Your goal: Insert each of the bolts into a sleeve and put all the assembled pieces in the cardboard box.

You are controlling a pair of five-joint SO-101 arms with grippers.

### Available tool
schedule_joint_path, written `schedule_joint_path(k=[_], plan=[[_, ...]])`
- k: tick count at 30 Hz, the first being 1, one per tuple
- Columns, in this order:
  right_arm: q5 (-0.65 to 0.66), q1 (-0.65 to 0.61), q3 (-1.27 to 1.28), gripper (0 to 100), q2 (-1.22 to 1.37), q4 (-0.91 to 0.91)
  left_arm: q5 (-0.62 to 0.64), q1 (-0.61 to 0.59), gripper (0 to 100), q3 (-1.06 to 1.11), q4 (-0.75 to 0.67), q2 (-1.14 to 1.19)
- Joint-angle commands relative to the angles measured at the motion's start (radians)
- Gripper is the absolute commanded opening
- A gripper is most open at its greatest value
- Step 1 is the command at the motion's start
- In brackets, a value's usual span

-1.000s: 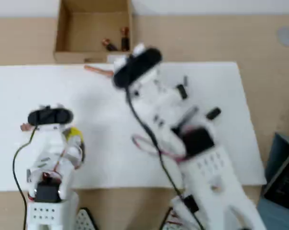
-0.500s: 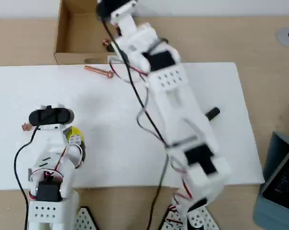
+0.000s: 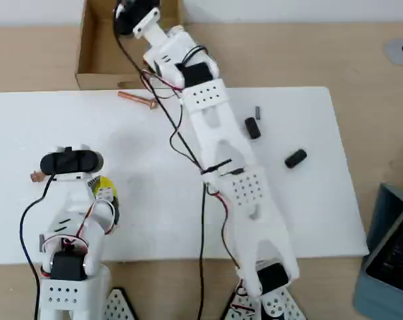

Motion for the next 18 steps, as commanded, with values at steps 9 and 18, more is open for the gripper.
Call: schedule_joint_path(k=[9,18], plan=[[0.051,0.001,-0.165,6.2,0.067,0.000,0.000,-0.009,0,0.014,-0.002,-0.007],[0.064,-0.004,-0.170,18.4,0.067,0.083,0.000,-0.009,0,0.014,-0.002,-0.007]])
